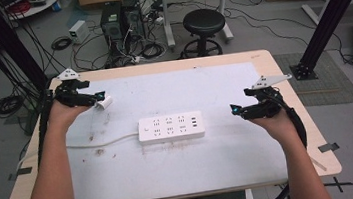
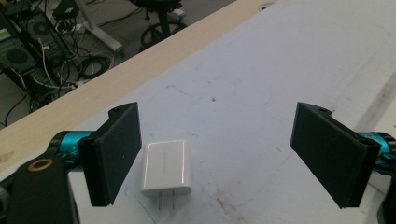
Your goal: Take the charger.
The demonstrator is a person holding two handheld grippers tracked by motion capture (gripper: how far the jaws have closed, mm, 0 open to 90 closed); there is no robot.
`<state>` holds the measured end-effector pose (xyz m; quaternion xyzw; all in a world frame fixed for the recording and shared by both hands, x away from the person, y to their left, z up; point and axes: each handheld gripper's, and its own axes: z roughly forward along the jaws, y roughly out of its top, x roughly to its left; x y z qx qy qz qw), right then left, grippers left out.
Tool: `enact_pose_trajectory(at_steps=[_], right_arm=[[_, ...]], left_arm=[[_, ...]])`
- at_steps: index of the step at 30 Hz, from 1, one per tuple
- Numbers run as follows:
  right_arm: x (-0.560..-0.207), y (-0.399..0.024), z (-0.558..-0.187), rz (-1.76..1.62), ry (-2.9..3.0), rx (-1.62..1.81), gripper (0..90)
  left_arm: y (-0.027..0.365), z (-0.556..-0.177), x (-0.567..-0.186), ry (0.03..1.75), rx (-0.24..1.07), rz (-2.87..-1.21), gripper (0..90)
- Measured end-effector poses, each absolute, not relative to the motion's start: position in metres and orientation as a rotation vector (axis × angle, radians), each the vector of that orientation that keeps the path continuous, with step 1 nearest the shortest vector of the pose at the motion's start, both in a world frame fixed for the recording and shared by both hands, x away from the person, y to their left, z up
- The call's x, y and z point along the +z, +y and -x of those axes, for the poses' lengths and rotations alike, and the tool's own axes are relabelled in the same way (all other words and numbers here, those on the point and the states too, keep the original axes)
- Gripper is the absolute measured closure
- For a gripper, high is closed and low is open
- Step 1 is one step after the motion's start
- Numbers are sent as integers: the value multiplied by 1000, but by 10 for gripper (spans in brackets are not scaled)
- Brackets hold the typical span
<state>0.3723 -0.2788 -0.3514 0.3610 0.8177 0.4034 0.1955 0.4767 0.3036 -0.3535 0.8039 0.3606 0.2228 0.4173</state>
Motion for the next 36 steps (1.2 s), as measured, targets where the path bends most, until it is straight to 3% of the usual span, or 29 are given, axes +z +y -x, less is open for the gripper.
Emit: enact_pose_trajectory(at_steps=[7, 19, 26, 36], right_arm=[[-353, -276, -372, -1011, 2303, 1120, 187], [-360, -274, -373, -1030, 2318, 1104, 187], [-362, -273, -374, -1038, 2321, 1103, 186], [-362, -272, -375, -1037, 2324, 1096, 187]], left_arm=[[308, -505, -390, 1000, 479, -2058, 165], [309, -524, -425, 1073, 451, -2087, 165], [311, -528, -433, 1083, 442, -2105, 165], [313, -530, -441, 1100, 433, -2132, 231]])
